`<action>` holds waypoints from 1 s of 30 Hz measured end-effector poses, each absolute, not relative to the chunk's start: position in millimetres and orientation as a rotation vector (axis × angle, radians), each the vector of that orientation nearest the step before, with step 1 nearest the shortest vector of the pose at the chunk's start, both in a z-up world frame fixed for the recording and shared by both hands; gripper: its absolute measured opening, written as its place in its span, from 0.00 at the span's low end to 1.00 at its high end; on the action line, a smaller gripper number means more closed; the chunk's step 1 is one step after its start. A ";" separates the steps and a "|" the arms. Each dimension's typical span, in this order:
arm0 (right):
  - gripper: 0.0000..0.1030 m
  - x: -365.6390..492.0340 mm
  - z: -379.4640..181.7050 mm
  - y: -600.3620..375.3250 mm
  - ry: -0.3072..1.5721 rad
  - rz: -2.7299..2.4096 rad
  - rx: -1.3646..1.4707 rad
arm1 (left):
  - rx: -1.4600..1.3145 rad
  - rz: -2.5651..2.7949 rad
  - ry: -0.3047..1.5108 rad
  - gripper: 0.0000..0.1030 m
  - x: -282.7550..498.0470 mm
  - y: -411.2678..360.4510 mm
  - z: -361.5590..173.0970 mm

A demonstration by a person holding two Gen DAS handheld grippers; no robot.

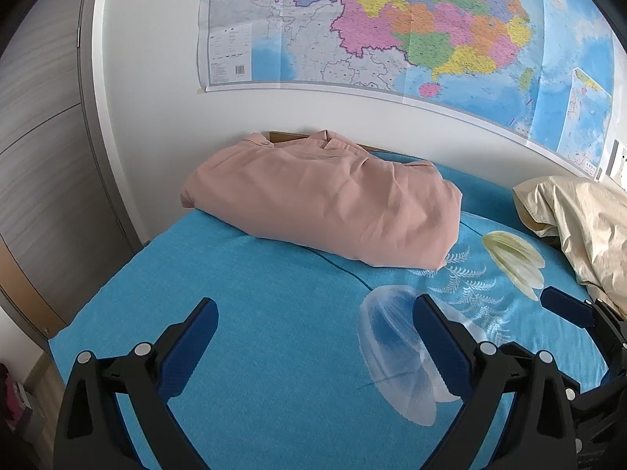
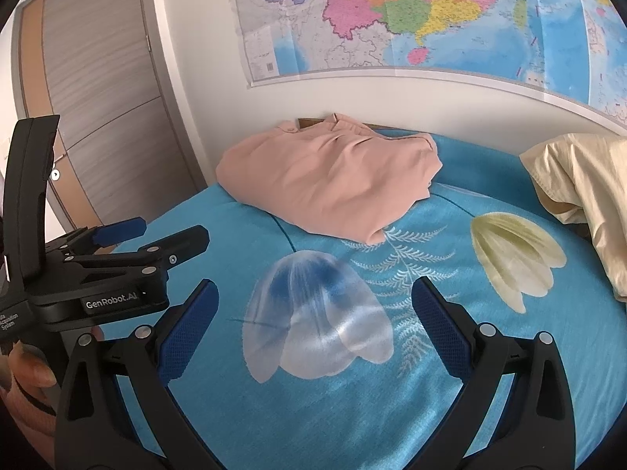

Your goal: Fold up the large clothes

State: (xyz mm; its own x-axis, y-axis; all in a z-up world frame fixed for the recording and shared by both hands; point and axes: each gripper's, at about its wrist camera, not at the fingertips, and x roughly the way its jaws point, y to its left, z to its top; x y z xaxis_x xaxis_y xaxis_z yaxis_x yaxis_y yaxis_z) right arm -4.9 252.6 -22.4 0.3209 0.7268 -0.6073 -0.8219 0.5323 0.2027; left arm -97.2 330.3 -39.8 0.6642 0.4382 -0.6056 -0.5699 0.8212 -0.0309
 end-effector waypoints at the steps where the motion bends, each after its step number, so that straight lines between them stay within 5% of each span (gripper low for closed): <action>1: 0.95 -5.0 -22.6 252.7 0.713 1.020 -0.154 | -0.226 0.575 0.621 0.93 -97.0 330.0 -39.8; 30: 0.95 -4.9 -25.5 252.0 0.727 1.019 -0.149 | -0.223 0.574 0.630 0.93 -95.5 328.2 -42.1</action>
State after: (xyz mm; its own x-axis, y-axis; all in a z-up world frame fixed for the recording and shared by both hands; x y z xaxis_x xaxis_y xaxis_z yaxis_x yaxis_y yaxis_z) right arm -4.9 252.0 -25.5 0.3149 0.7226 -0.6153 -0.8172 0.5362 0.2114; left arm -95.5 328.2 -42.1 0.6593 0.4371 -0.6118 -0.5686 0.8222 -0.0253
